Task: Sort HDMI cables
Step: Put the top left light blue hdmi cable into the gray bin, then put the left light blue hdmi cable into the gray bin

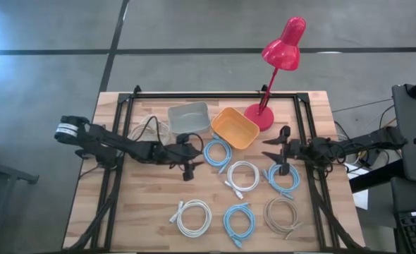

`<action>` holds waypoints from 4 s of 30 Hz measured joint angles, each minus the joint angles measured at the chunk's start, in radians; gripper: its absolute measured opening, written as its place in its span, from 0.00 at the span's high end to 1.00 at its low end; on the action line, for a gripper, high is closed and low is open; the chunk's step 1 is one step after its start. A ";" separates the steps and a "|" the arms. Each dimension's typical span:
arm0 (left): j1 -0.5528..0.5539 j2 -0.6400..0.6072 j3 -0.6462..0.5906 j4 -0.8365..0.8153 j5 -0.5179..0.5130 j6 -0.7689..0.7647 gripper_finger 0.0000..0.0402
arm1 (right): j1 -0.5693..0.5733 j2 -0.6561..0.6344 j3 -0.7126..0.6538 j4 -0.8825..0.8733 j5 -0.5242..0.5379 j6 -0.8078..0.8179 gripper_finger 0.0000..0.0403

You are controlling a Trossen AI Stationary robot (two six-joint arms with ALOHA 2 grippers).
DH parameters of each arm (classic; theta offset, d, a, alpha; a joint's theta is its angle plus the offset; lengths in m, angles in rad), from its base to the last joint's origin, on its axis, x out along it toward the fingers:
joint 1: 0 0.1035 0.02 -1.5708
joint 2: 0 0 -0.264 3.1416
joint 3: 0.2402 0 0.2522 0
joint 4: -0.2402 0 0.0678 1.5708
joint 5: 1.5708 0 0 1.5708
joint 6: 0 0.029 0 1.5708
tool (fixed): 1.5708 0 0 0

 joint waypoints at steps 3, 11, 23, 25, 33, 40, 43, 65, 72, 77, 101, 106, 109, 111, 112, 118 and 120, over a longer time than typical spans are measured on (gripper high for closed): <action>0.001 0.000 0.015 -0.004 0.006 0.001 0.50 | 0.000 0.048 0.020 -0.009 0.000 0.049 0.52; 0.028 0.070 0.021 -0.013 0.078 0.000 0.50 | 0.000 0.256 0.120 -0.031 -0.001 0.101 0.52; 0.061 0.342 0.201 -0.028 0.150 0.244 0.50 | 0.000 0.591 0.253 -0.113 0.000 0.211 0.52; 0.072 0.385 0.233 -0.083 0.165 0.236 0.50 | 0.000 0.632 0.271 -0.121 0.000 0.209 0.52; 0.097 0.476 0.319 -0.199 0.193 0.186 0.59 | 0.000 0.774 0.327 -0.128 0.004 0.195 0.52; 0.113 0.451 0.326 -0.216 0.255 0.155 0.93 | 0.000 0.863 0.368 -0.127 0.008 0.174 0.52; 0.113 0.410 0.321 -0.250 0.261 0.093 0.97 | 0.000 0.896 0.378 -0.127 0.008 0.172 0.52; 0.147 -0.133 0.318 -0.534 -0.318 0.129 0.98 | 0.000 0.946 0.400 -0.118 0.000 0.154 0.52; 0.244 0.003 0.266 -0.464 -0.375 0.099 0.97 | 0.000 0.945 0.402 -0.118 0.000 0.143 0.52; 0.312 0.133 0.252 -0.392 -0.403 0.062 0.97 | 0.000 0.945 0.404 -0.118 -0.002 0.122 0.52; 0.354 0.246 0.321 -0.388 -0.359 -0.046 0.67 | 0.000 0.945 0.402 -0.121 -0.002 0.161 0.52; 0.329 0.151 0.321 -0.432 -0.344 -0.017 0.65 | 0.000 0.945 0.402 -0.122 -0.012 0.192 0.52; 0.308 0.088 0.321 -0.443 -0.321 0.019 0.65 | 0.000 0.945 0.402 -0.115 -0.093 0.188 0.52; 0.291 0.049 0.321 -0.444 -0.303 0.047 0.65 | 0.002 0.945 0.404 -0.106 -0.138 0.177 0.52; 0.284 0.031 0.321 -0.450 -0.295 0.057 0.65 | 0.003 0.946 0.406 -0.091 -0.154 0.170 0.52; 0.239 -0.044 0.316 -0.537 -0.273 0.056 0.65 | 0.024 0.946 0.456 -0.052 -0.325 0.220 0.52; 0.229 -0.059 0.294 -0.542 -0.274 0.045 0.65 | 0.058 0.957 0.501 -0.093 -0.354 0.228 0.52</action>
